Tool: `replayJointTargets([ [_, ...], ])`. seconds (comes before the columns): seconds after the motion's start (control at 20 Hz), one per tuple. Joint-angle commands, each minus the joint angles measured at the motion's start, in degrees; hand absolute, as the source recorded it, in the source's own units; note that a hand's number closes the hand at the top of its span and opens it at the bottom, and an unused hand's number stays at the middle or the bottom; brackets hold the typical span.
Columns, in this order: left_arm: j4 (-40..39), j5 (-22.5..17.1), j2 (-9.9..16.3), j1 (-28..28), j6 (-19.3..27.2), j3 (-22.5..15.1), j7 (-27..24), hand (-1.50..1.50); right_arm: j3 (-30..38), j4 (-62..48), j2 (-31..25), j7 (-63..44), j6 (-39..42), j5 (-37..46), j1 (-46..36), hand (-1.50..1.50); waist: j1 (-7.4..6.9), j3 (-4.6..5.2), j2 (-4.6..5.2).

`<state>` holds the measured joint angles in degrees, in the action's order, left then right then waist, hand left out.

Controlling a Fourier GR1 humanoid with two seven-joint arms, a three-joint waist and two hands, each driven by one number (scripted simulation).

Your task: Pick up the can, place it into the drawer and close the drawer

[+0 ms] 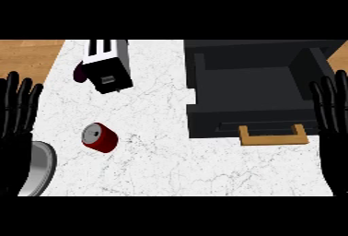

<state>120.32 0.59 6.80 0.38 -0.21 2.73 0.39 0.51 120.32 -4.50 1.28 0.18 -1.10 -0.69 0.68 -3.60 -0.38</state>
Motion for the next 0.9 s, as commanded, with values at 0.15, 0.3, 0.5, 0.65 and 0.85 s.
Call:
replayJointTargets([
  [0.15, 5.59, -7.61, 2.96, 5.15, -5.1, 4.47, 0.33, -1.5, 3.68, 0.13, -0.82, -0.47, 0.32, -2.84, 0.89, -1.5, -1.21, 3.61, 0.2],
  [0.3, -4.4, -8.72, 0.55, 9.55, -0.96, 8.3, 6.87, -1.5, 3.08, -4.45, 1.12, -7.22, -3.36, -0.07, 4.78, -1.5, -1.52, 3.74, 1.04],
  [0.5, -0.75, -11.09, 0.86, 11.84, -0.97, 8.89, 12.71, -1.5, 3.61, -2.76, 0.47, -14.19, -5.4, 0.69, 1.68, -1.5, -1.32, 3.64, 0.33],
  [0.65, -1.21, -14.51, 3.19, 9.93, -1.63, 13.22, 15.76, -1.5, 5.92, -1.95, -1.84, -14.38, -2.19, -2.24, 4.42, -1.5, -0.76, 3.61, 0.33],
  [0.85, 0.26, -14.07, 4.26, 4.33, 0.0, 14.11, 20.96, -1.5, 3.69, 1.26, 0.88, -13.94, -3.8, 0.04, 6.83, -1.5, -0.56, 3.6, 0.34],
])
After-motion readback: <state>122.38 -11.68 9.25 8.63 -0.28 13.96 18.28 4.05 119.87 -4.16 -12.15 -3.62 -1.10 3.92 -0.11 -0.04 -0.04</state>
